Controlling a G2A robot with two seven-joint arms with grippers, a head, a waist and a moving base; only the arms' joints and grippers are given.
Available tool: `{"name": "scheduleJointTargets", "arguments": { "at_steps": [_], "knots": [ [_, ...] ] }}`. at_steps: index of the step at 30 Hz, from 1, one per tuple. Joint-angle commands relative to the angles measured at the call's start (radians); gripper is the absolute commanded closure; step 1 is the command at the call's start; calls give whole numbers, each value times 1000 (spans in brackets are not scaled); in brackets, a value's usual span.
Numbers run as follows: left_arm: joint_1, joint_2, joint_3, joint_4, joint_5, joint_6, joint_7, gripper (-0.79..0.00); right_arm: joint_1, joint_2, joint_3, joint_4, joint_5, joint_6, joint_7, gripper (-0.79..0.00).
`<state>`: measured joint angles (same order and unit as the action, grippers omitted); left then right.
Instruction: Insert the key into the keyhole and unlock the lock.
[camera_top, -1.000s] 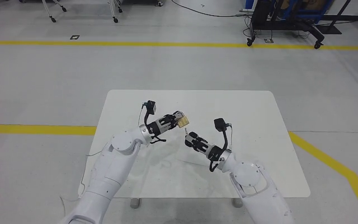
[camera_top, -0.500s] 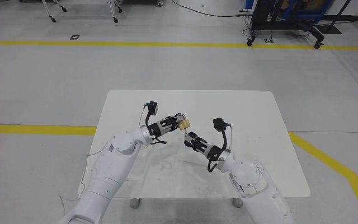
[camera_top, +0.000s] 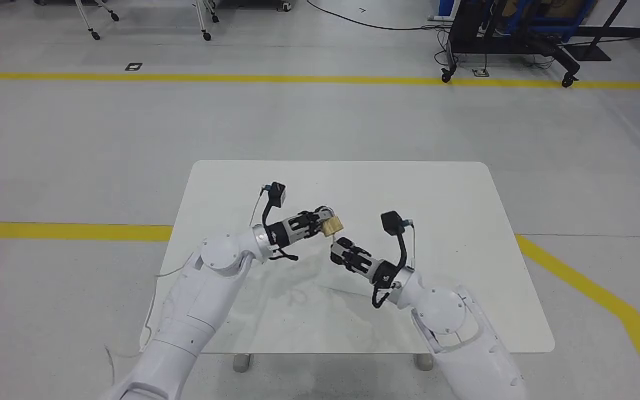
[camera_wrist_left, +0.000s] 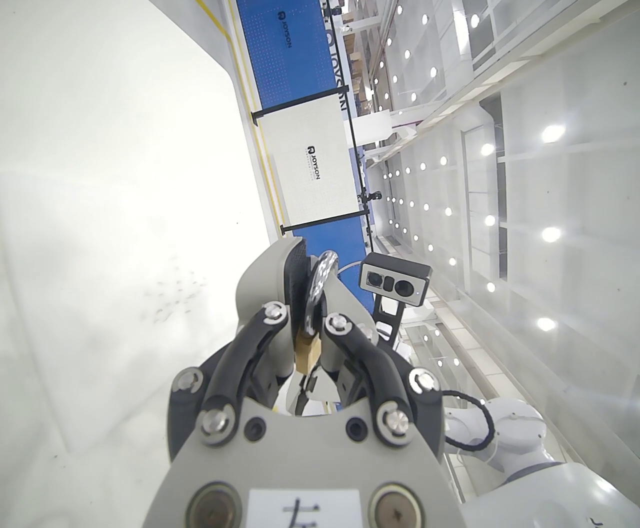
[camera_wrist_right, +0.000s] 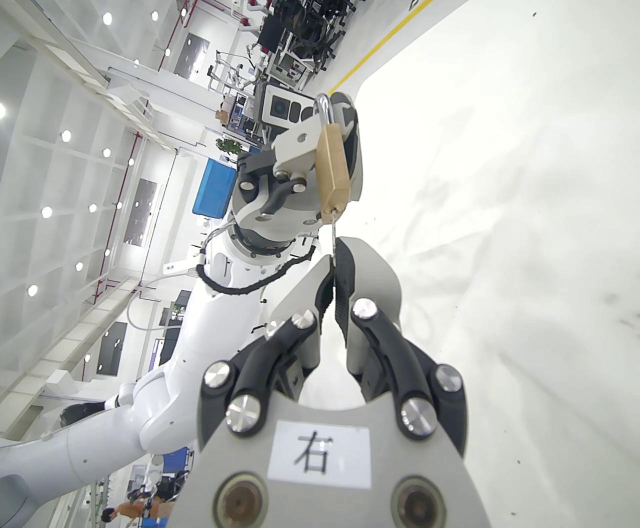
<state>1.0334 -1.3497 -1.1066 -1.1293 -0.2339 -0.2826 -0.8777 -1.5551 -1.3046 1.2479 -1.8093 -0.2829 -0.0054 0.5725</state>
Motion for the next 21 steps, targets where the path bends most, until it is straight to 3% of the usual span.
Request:
{"name": "scheduleJointTargets", "arguments": {
  "at_steps": [1,7,15,21],
  "knots": [
    [-4,2,1,1,7,-8,-10,0,-4,4,9,-3,-4,-4,13,0],
    [-5,9,14,-7,98,-63,-5,0,-25,19,42,-35,-69,-30,53,0],
    [-6,14,21,-8,71,-105,-57,0,-24,37,68,-52,-100,-69,151,0],
    [-11,16,30,-3,49,-116,-98,0,-19,44,74,-48,-100,-71,151,0]
  ]
}}
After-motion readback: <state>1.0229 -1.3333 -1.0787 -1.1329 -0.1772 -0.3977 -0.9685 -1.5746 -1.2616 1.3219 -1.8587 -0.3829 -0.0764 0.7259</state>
